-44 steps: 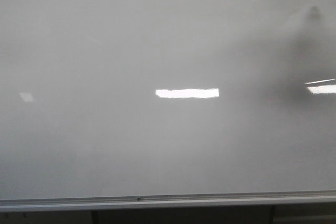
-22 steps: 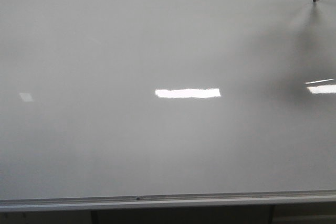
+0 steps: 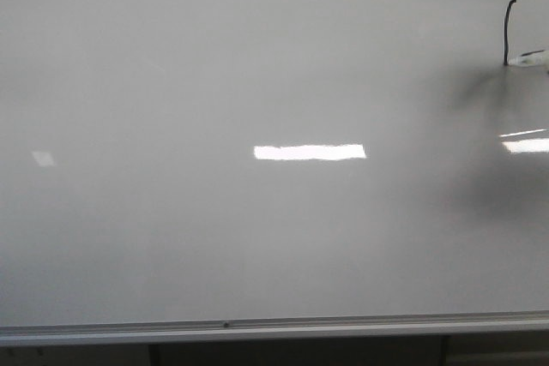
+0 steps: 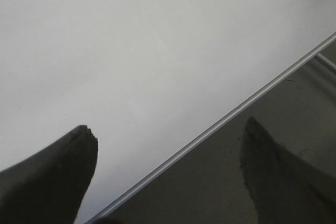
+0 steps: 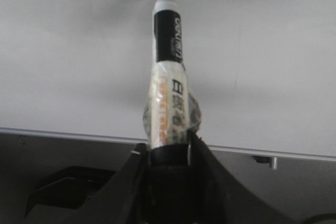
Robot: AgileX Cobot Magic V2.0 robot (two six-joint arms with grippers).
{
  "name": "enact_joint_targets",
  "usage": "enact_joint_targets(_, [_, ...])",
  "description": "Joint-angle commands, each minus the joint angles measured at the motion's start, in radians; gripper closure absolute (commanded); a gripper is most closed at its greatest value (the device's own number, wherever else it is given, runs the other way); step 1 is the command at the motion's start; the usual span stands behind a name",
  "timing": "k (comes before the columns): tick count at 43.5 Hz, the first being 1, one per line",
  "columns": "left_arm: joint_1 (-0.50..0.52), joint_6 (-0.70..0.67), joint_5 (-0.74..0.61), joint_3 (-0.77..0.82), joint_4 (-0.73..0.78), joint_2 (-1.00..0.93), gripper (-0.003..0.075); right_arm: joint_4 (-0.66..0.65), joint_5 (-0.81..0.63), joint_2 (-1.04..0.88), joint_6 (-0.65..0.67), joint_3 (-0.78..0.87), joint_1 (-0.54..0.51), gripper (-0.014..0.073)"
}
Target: Write number 1 on whiteboard
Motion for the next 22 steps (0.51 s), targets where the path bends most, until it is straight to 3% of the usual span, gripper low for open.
enact_joint_targets(1, [0.001, -0.009, -0.061, -0.026, -0.018, -0.004, 0.0174, 0.007, -0.012, -0.021, -0.007, -0.029, -0.001, 0.0609])
enact_joint_targets(14, [-0.003, -0.004, -0.063, -0.026, -0.019, -0.004, 0.0174, 0.007, 0.023, -0.196, -0.061, -0.028, 0.004, 0.0609])
enact_joint_targets(22, [-0.059, 0.064, -0.057, -0.028, -0.042, -0.001, 0.0174, 0.007, 0.110, -0.376, -0.193, 0.015, 0.096, 0.0609])
